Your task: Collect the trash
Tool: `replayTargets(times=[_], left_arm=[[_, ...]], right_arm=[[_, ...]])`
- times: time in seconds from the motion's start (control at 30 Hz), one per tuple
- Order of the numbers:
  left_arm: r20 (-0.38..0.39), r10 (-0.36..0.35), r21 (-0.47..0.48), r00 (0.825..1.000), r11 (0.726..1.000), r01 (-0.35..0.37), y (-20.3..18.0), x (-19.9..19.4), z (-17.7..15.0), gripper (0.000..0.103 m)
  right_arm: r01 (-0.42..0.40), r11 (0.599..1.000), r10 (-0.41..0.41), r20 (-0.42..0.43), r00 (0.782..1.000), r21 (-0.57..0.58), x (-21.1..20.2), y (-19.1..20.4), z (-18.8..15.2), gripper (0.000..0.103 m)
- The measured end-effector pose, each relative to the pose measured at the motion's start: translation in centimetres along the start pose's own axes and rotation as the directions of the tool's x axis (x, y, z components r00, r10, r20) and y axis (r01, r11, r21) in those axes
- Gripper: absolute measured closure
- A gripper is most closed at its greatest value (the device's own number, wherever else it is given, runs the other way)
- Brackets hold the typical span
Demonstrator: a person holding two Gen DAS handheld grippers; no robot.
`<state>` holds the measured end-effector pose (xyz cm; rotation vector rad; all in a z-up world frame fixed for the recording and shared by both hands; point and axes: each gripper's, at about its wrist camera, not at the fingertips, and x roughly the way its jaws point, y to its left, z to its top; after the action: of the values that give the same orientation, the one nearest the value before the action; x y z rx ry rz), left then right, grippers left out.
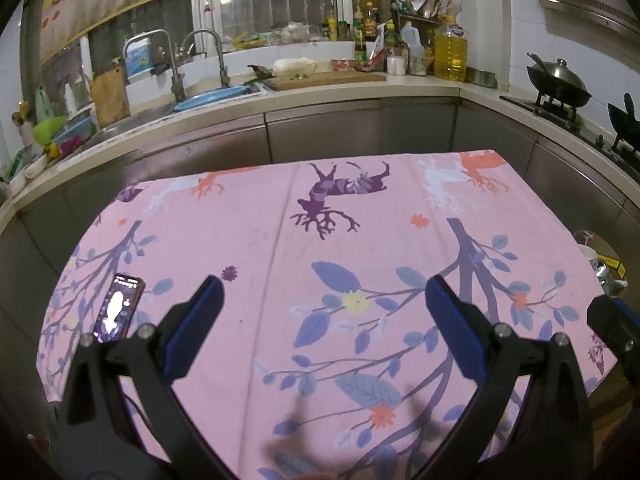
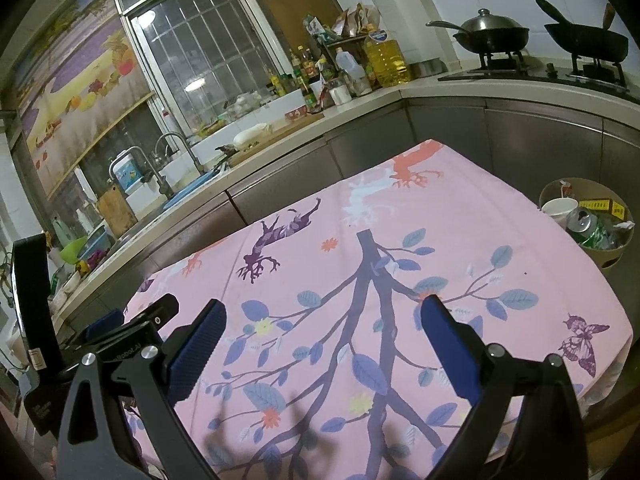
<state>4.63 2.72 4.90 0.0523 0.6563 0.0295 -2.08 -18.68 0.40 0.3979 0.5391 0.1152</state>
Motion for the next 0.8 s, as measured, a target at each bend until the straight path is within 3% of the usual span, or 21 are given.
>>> replayTargets(times=[0.8], left_arm=[[-0.038,0.008,0.010,0.999,1.000,-0.007,0.0,1.2,-1.0,0.006]], right_arm=[[-0.002,1.000,0.003,-0.025,1.000,0.021,1.0,-0.4,-1.5,0.009]])
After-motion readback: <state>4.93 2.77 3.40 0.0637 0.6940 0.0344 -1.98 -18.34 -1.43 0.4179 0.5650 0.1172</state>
